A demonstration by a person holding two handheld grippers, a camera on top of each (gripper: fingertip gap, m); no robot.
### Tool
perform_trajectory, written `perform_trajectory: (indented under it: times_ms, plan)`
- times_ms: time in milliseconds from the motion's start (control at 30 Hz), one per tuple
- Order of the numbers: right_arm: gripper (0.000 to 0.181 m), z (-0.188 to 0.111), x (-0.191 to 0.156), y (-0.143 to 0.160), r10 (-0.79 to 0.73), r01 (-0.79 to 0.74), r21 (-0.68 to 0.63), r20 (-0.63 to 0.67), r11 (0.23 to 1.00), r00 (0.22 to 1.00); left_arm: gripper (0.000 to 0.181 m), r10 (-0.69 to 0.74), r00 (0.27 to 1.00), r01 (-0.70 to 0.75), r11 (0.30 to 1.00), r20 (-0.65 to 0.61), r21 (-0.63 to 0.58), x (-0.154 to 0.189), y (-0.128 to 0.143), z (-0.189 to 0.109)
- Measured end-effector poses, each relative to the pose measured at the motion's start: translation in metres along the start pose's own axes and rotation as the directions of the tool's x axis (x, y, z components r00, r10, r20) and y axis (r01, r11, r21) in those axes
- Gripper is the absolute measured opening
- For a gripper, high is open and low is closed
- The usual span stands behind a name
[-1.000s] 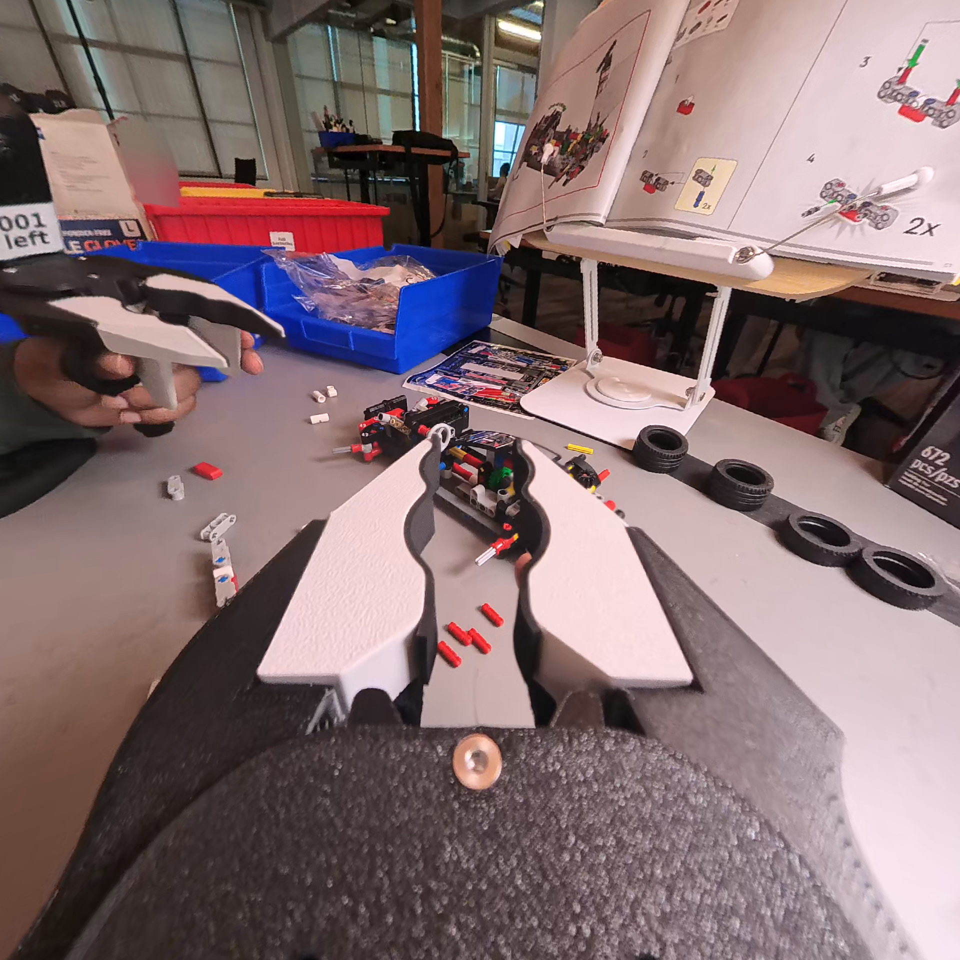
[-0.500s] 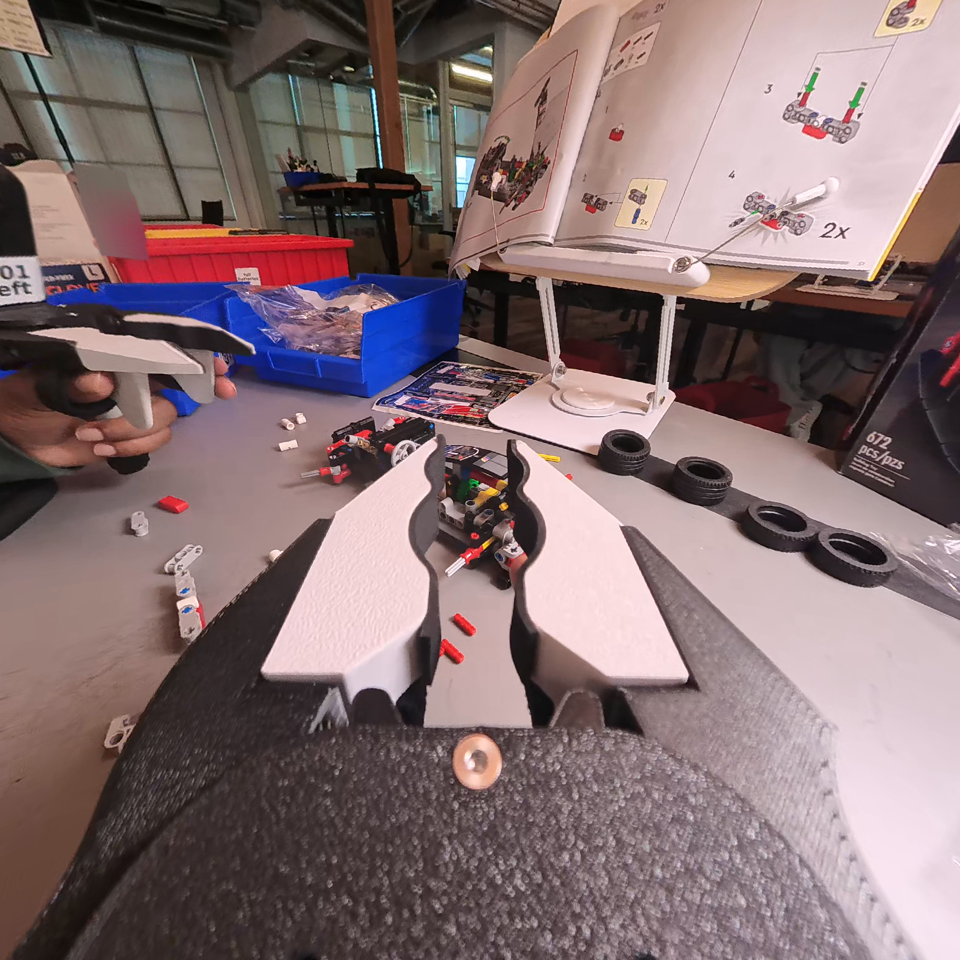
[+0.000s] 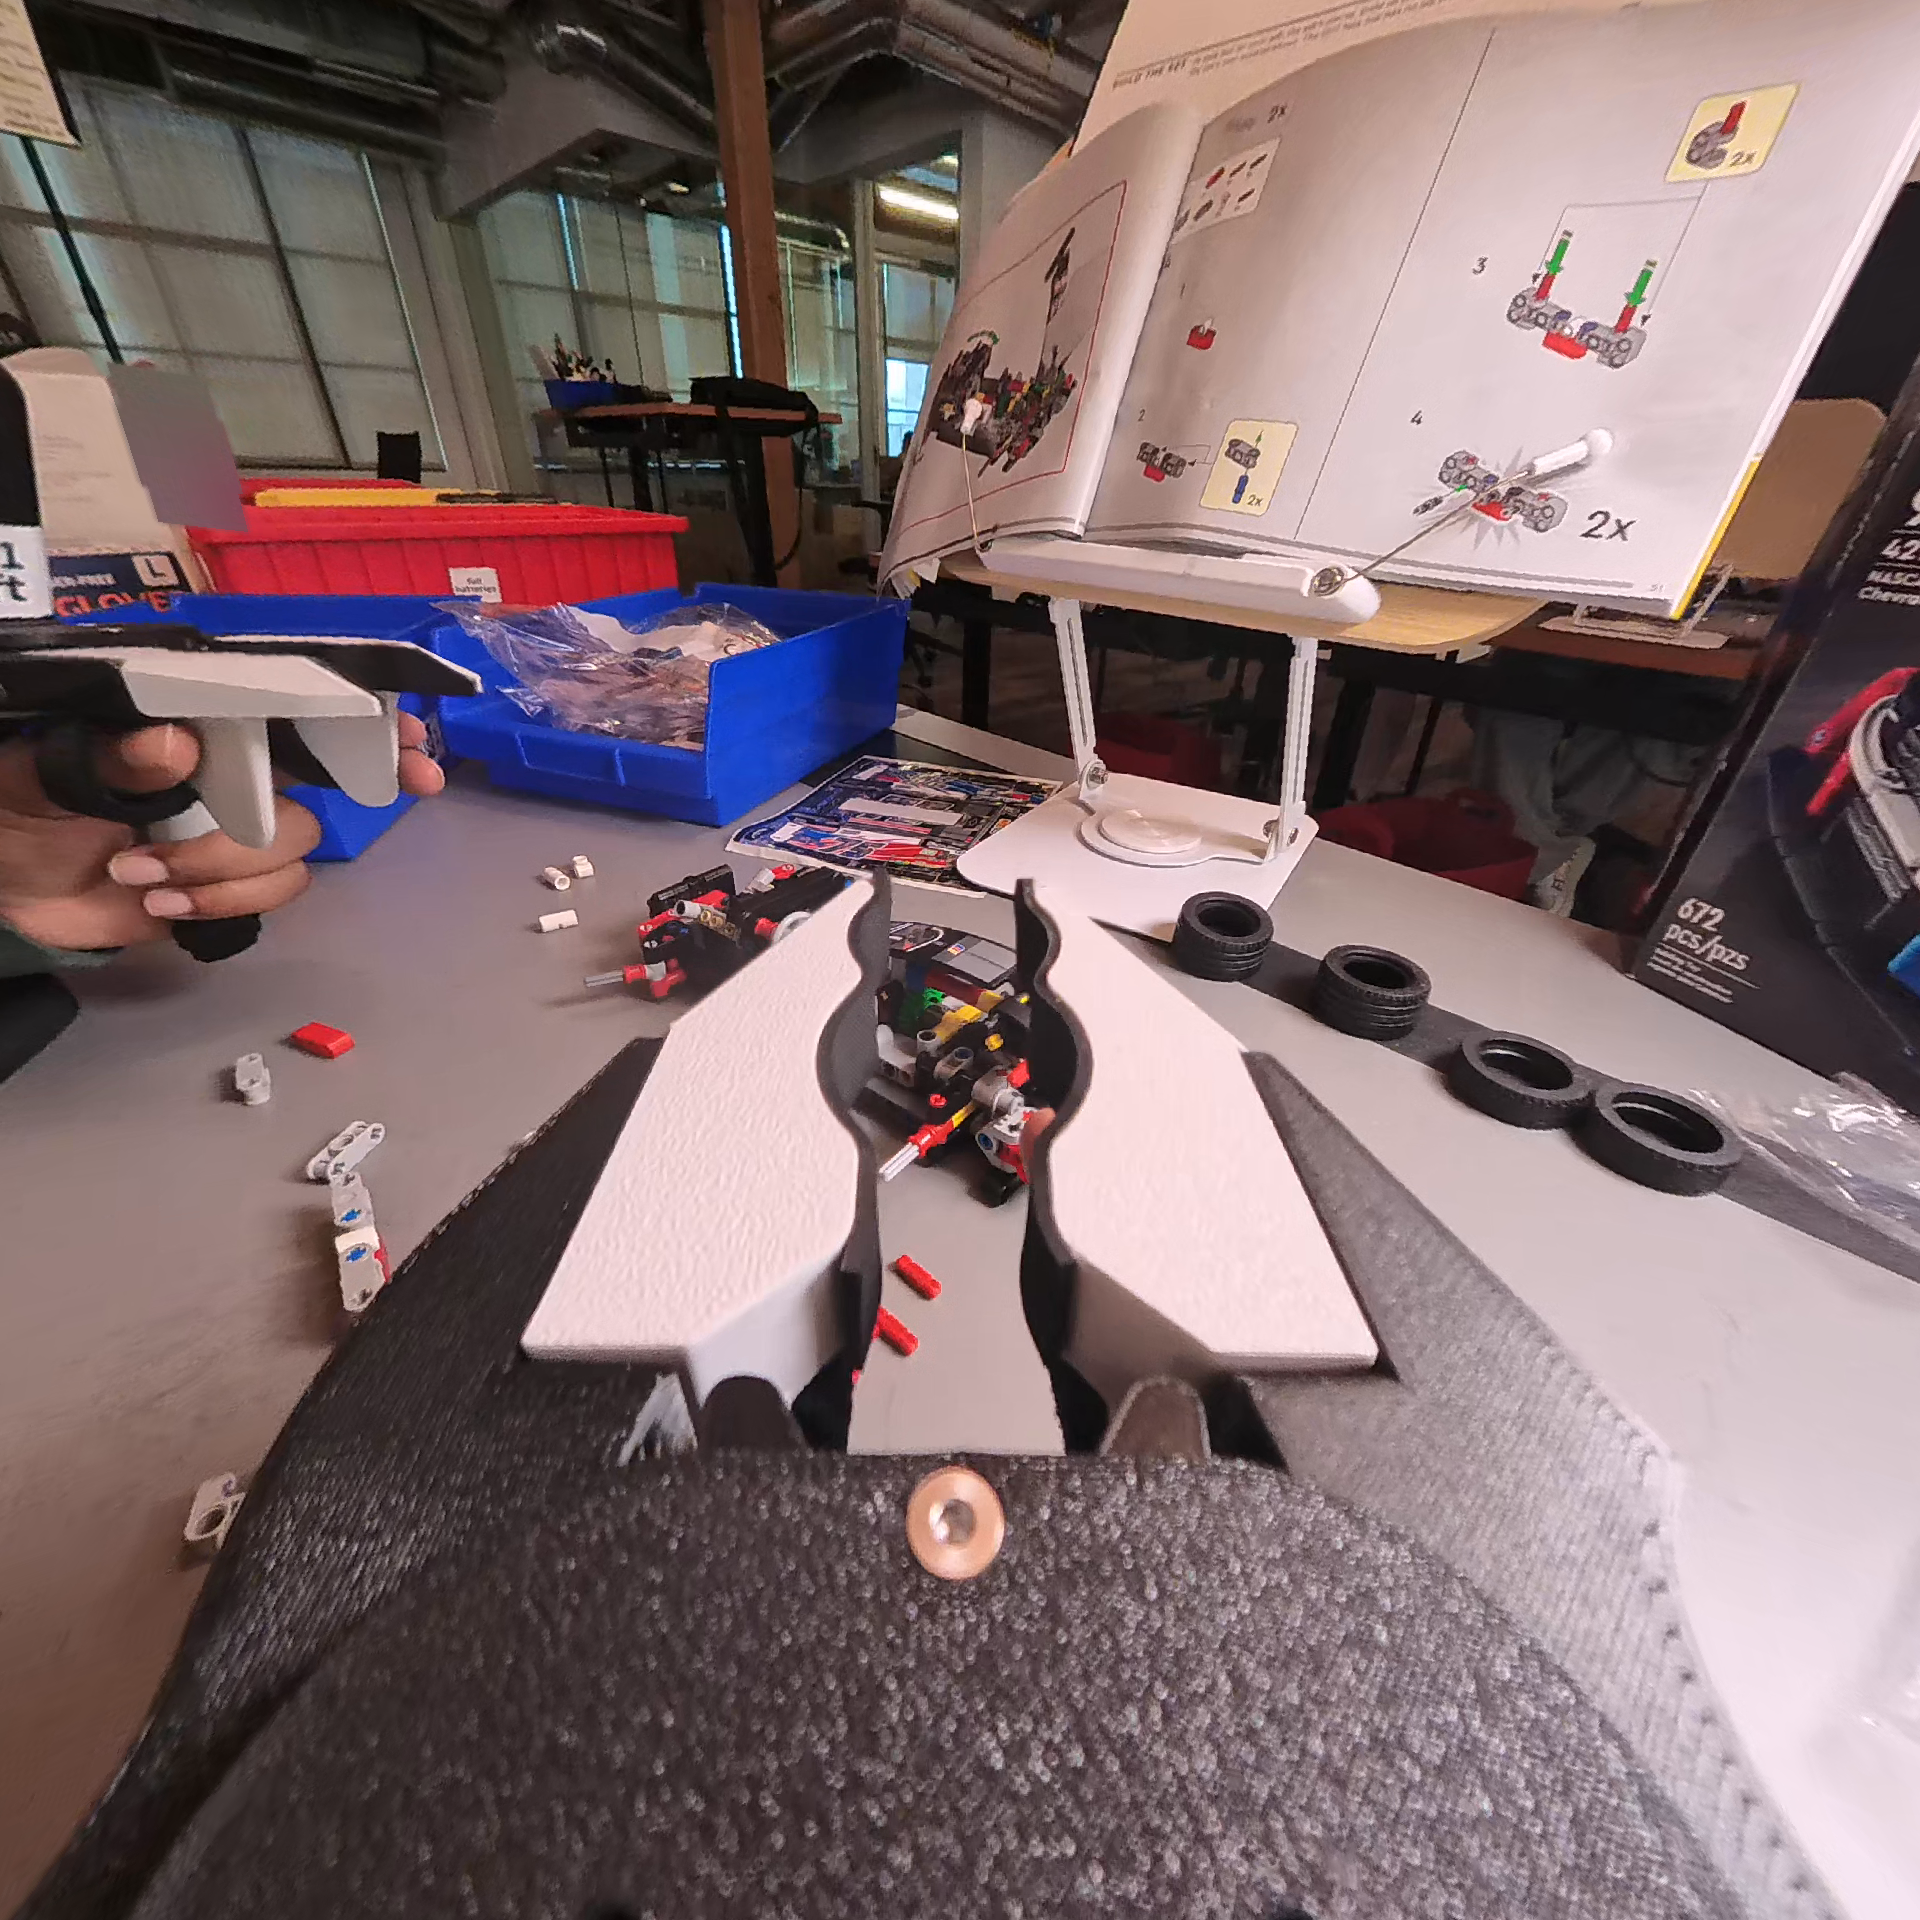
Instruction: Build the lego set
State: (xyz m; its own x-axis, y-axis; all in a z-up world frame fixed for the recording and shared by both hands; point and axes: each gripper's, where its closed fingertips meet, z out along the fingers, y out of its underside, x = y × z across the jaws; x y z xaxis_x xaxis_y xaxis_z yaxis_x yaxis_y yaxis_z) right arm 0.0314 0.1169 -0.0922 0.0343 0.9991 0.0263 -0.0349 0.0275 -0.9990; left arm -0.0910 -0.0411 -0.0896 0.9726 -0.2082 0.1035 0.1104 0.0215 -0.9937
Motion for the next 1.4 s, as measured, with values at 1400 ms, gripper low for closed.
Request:
perform_trajectory:
  times_ms: [1400]
  plan:
    - [0.011,-0.014,-0.015,0.131,-0.140,0.477,-0.625,0.510,0.618,0.849,0.025,0.087,0.994,-0.078,0.990,0.070,-0.122,-0.013,0.026,0.002]
